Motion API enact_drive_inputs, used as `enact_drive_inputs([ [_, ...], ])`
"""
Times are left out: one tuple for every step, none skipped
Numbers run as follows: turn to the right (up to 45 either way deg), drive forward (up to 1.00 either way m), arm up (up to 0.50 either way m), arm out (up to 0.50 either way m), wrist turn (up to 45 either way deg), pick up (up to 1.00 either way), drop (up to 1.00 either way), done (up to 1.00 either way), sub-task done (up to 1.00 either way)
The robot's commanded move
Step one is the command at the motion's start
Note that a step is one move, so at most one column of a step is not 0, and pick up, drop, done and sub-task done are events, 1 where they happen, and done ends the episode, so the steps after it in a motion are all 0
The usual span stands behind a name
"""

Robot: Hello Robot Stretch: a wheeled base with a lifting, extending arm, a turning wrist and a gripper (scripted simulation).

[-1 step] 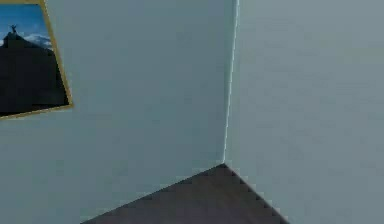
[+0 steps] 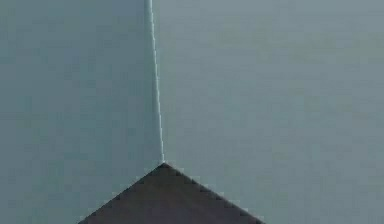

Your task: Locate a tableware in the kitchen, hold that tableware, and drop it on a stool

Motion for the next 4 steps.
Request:
enact_drive_inputs([
  [0.0,0.2,0.0,0.0,0.0,0.0,0.0,0.0,0.0],
  [-45.0,0.0,0.0,0.0,0.0,0.0,0.0,0.0,0.0],
  [-39.0,0.0,0.0,0.0,0.0,0.0,0.0,0.0,0.0],
  [0.0,0.45,0.0,0.0,0.0,0.0,0.0,0.0,0.0],
])
